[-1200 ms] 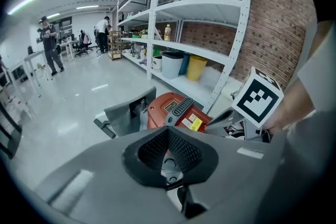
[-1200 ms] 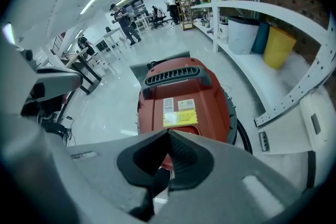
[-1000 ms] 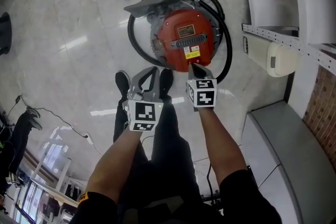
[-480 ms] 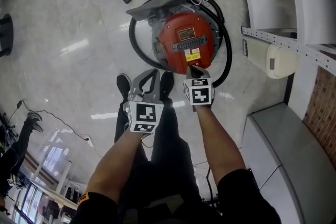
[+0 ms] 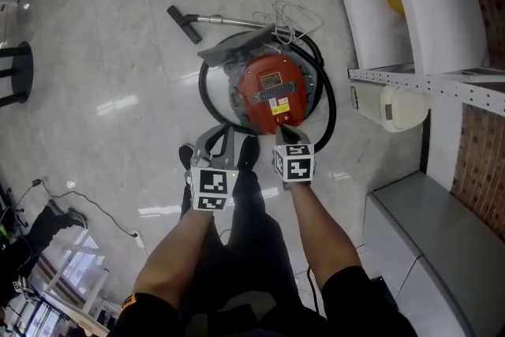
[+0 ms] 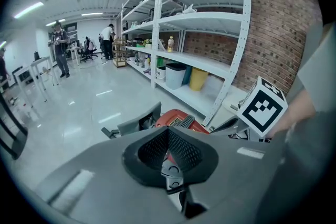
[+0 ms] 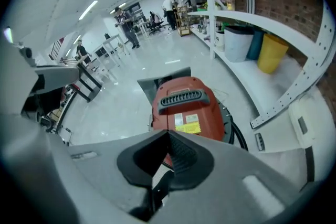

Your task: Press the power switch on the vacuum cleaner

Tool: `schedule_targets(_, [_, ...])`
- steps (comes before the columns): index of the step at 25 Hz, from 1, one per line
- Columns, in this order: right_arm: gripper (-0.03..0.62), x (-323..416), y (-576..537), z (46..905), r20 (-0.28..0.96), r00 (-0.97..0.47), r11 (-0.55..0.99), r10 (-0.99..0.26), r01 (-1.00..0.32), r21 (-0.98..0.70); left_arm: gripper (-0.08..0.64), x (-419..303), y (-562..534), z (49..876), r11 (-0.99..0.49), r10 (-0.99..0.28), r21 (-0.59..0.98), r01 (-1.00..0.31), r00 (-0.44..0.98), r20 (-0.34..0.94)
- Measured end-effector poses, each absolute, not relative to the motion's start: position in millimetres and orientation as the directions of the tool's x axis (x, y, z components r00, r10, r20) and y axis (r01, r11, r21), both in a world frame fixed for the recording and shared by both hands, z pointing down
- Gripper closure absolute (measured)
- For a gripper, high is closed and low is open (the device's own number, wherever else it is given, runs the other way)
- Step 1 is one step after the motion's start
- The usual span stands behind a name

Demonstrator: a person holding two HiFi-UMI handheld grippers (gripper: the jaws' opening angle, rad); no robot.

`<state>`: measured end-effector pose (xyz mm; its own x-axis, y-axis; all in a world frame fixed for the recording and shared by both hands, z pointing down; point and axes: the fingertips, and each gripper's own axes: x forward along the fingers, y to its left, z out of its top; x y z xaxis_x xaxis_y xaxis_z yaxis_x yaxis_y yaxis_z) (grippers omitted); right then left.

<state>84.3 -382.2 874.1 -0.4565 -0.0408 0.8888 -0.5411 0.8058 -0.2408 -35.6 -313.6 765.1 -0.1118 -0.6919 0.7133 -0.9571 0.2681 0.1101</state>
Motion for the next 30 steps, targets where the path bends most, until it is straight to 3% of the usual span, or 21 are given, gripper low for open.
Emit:
schedule_targets(8, [0.600,47,-381,775,0.751,-0.641,0.789,-0.160,-0.540,-0.293,0.546,-61,-290,695,0.306,-0.728,0.086,-0.948,-0.175,0.663])
schedule_targets(20, [0.600,31,-344,692,0.623,-0.710,0.791,-0.329,-0.568,-0.230,0.546,-38,-211,658,0.231,-0.791,0.112,-0.967,-0.120,0.599])
schedule_targets(30, [0.600,56,-178,614,0.541,-0.697,0.736,-0.471,-0.648,-0.194,0.546,-46,-60,601,0.122,-0.862,0.095,-0.988,-0.058,0.503])
